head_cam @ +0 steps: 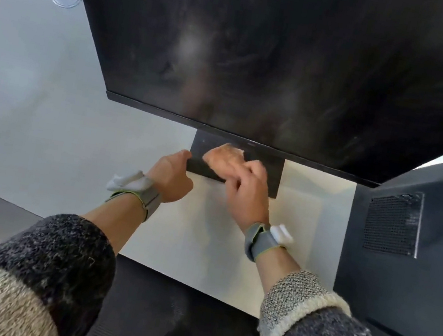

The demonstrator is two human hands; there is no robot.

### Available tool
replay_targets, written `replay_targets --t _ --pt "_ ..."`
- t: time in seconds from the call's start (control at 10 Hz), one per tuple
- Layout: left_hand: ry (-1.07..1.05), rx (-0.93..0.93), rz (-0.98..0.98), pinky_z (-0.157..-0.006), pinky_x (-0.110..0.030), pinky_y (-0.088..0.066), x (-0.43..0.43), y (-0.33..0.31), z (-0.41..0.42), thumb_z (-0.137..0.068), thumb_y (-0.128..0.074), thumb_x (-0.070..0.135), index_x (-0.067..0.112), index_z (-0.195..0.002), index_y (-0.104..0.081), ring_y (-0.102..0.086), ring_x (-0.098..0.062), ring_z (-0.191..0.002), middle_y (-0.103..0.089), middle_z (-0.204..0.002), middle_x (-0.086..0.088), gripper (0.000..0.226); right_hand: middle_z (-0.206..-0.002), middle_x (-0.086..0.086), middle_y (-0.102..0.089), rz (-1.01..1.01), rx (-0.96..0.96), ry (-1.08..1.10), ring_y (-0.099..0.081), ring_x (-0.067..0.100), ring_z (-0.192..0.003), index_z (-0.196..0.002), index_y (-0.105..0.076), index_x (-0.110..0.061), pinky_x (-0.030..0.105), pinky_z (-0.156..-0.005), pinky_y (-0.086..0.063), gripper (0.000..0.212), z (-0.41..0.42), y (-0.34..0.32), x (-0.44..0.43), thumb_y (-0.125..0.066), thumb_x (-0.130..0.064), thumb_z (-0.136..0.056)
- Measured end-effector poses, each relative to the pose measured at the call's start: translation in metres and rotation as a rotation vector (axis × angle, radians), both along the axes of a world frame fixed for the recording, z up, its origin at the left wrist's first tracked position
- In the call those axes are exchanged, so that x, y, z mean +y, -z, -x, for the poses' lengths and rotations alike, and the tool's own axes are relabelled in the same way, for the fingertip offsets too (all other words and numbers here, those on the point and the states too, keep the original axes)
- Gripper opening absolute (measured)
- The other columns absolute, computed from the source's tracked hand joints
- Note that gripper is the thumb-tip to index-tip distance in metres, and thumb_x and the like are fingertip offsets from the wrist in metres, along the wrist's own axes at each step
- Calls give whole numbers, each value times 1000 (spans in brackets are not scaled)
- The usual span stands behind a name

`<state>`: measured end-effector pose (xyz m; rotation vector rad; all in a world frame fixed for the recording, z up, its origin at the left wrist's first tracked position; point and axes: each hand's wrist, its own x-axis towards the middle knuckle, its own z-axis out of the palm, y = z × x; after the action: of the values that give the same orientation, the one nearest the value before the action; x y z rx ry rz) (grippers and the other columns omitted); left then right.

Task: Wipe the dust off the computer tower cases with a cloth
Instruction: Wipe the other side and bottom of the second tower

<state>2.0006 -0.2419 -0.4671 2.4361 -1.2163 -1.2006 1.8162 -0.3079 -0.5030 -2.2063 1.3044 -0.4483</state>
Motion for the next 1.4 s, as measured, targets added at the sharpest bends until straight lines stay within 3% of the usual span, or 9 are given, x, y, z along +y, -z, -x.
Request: replay_targets --t 0.2,0.3,0.5,0.6,0.8,0.9,1.1,1.3,1.4 --pt "52 33 -44 -104 -37 -49 11 0 -6 -96 -51 3 17 -154 -40 -55 -28 -131 -53 -149 -10 60 -143 13 -49 16 319 142 -49 35 -129 -145 -50 -18 52 -100 -52 58 -55 15 -14 -69 -14 -91" --pt "69 30 -79 -105 -40 -51 19 -2 -11 -96 -48 3 18 -150 -47 -58 -27 -129 -54 -148 -8 56 -134 11 -55 19 254 23 -52 30 -123 -143 -56 -21 38 -99 -43 58 -59 24 -8 -69 -6 -89" --pt "100 -141 -152 -93 -42 -56 18 -22 -12 -98 -47 8 6 -121 -70 -66 -34 -111 -69 -123 -14 33 -111 -6 -72 -92 72 -690 -52 18 -117 -104 -85 -21 32 -106 -35 32 -13 13 13 -66 -5 -84" --pt "120 -183 -150 -89 -44 -57 19 -29 -9 -96 -49 7 4 -116 -71 -67 -36 -106 -70 -114 -16 29 -112 -3 -72 -250 242 -842 -57 23 -113 -100 -84 -21 43 -101 -46 36 9 -4 26 -60 -2 -80" --pt "223 -287 -199 -79 -37 -59 27 -33 -12 -102 -51 33 10 -108 -67 -65 -25 -85 -63 -89 -3 28 -113 6 -56 -92 96 -595 -48 29 -105 -129 -68 -19 43 -83 -44 46 -60 -7 14 -59 -2 -87" --pt "107 -377 -256 -81 -36 -54 36 -37 -20 -101 -57 25 9 -114 -66 -68 -30 -99 -67 -109 -9 23 -126 6 -50 -25 301 -626 -45 28 -113 -138 -59 -25 47 -87 -49 48 -69 7 33 -59 -4 -95" --pt "310 -226 -182 -85 -37 -57 24 -50 12 -93 -50 6 11 -120 -68 -67 -33 -103 -66 -122 -13 33 -115 0 -66 -214 321 -841 -56 30 -114 -107 -78 -28 54 -102 -41 49 28 8 49 -53 0 -75" --pt "595 -120 -179 -91 -40 -58 6 -52 72 -91 -46 8 17 -126 -64 -66 -30 -104 -64 -125 -8 40 -99 -13 -80 -691 843 -946 -73 9 -92 -98 -85 -26 31 -86 -56 23 131 -47 53 -85 -20 -75" --pt "622 -129 -182 -90 -38 -58 6 -53 80 -93 -46 8 16 -128 -62 -66 -30 -103 -63 -126 -9 39 -90 -3 -75 -502 844 -646 -70 26 -95 -90 -80 -20 32 -76 -55 26 126 -61 17 -68 -5 -74"
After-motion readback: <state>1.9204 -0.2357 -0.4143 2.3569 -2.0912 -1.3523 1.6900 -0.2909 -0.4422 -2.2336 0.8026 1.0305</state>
